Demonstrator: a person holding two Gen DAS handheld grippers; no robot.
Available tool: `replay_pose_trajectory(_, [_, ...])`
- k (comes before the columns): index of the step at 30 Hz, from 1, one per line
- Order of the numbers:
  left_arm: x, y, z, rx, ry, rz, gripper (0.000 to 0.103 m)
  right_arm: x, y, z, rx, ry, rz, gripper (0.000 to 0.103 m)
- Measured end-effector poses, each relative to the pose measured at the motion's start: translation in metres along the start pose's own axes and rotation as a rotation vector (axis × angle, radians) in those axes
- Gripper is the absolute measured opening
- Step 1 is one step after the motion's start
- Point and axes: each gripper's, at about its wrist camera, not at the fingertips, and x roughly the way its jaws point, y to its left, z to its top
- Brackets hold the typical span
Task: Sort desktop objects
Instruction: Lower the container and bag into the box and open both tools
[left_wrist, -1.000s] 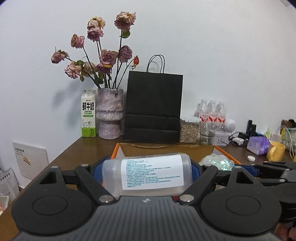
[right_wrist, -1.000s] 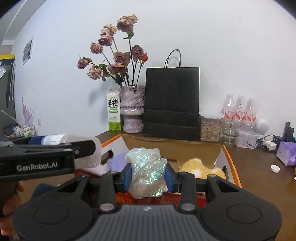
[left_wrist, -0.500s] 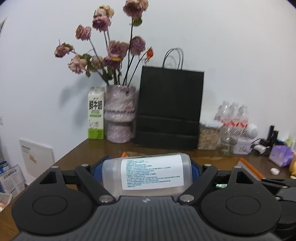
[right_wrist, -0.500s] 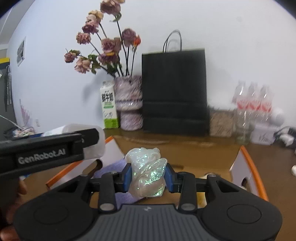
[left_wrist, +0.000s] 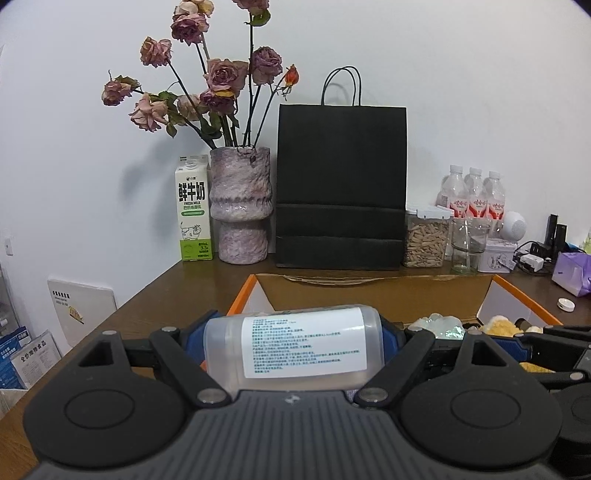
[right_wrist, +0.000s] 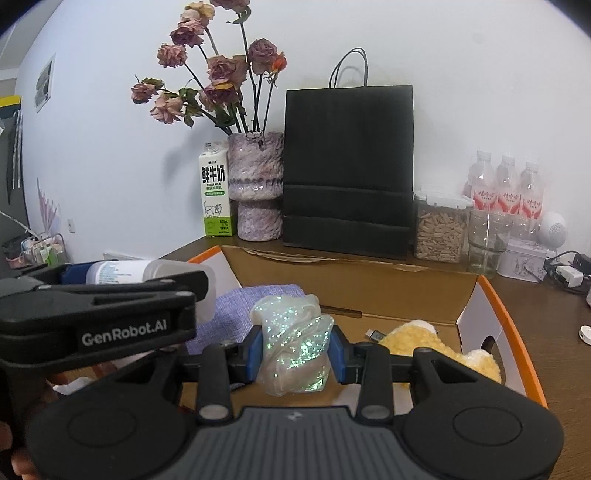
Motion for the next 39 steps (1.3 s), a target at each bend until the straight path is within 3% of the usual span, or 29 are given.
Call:
replay_pose_trajectory(2, [0.001, -0.001, -0.001, 0.007, 0.004, -0.002, 0.085, 0.001, 0.000, 0.000, 0.001, 0.008, -0.001, 0.036])
replay_pose_trajectory(5, [0.001, -0.001, -0.003, 0.009, 0.004, -0.001, 0.086, 0.001, 0.000, -0.002, -0.004, 0.018, -0.010, 0.046])
replay_pose_trajectory(7, [-0.003, 0.000, -0.003, 0.005, -0.010, 0.015, 0.087, -0.002, 0.000, -0.002, -0.009, 0.007, -0.025, 0.056])
replay_pose_trajectory(9, [-0.009, 0.001, -0.002, 0.000, -0.045, 0.027, 0.103, -0.008, -0.001, -0.001, -0.007, -0.020, -0.045, 0.082])
replay_pose_trajectory(13, [-0.017, 0.000, -0.002, 0.002, -0.089, 0.062, 0.103, -0.019, -0.001, 0.002, -0.021, -0.073, -0.089, 0.095])
replay_pose_trajectory(14, [-0.018, 0.000, -0.002, 0.000, -0.093, 0.060, 0.103, -0.021, -0.002, 0.003, -0.024, -0.079, -0.095, 0.103])
replay_pose_trajectory(29, [-0.024, -0.003, -0.003, 0.001, -0.100, 0.052, 0.103, -0.032, 0.002, 0.000, -0.051, -0.100, -0.112, 0.103])
replay_pose_trajectory(39, [-0.038, -0.004, -0.009, 0.009, -0.139, 0.004, 0.103, -0.044, -0.003, -0.008, -0.047, -0.131, -0.124, 0.103])
